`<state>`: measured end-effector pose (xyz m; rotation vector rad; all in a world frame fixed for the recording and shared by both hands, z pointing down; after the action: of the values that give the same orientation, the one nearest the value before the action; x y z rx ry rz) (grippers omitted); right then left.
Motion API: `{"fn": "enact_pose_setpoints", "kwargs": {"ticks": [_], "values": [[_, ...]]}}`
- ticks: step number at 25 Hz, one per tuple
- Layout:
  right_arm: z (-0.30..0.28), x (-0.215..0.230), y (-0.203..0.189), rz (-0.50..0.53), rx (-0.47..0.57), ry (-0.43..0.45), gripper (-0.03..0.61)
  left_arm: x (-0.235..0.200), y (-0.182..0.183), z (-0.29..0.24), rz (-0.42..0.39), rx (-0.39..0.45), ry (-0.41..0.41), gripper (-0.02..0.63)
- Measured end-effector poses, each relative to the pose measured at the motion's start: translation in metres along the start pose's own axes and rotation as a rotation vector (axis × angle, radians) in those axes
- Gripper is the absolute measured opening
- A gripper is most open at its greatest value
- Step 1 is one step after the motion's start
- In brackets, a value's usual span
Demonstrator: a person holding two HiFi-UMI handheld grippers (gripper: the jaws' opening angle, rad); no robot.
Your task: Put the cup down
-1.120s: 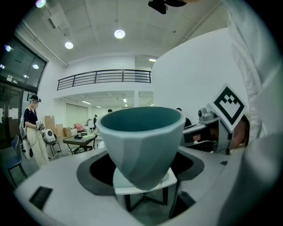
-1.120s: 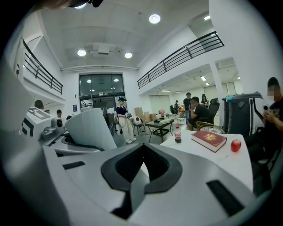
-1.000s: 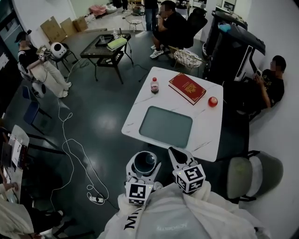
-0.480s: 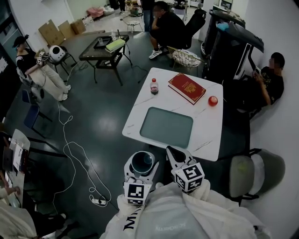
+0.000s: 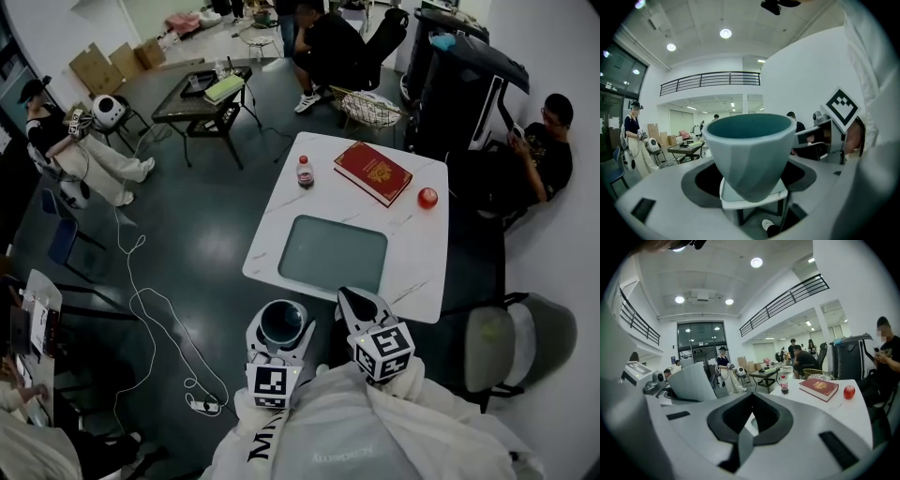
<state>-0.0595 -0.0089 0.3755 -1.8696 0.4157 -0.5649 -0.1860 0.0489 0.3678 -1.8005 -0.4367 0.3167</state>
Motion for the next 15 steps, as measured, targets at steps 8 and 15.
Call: {"fn": "enact_pose_setpoints", "kwargs": {"ticks": [8,15], "values": [[-0.013,0.03,0.0,-0.026,-0.01,-0.046,0.006,-0.007,0.0,-0.033,-0.004,-0.025,-0.03,0.374],[-0.026,0.056,0.004,-0.035,-0.021,-0.08,0.005,-0.01,0.002,-0.068,0.0,-0.039,-0.061,0.374]]}}
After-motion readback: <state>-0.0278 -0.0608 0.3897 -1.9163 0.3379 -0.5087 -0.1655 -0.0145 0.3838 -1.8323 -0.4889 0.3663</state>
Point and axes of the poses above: the fingertips, and each gripper's own axes: z backward along the fingers, x to its right, y out of its top, the point moved 3 cm from there along z, backward along the fingers, and after that the axes turned 8 degrees about -y, right-handed, at the moved point
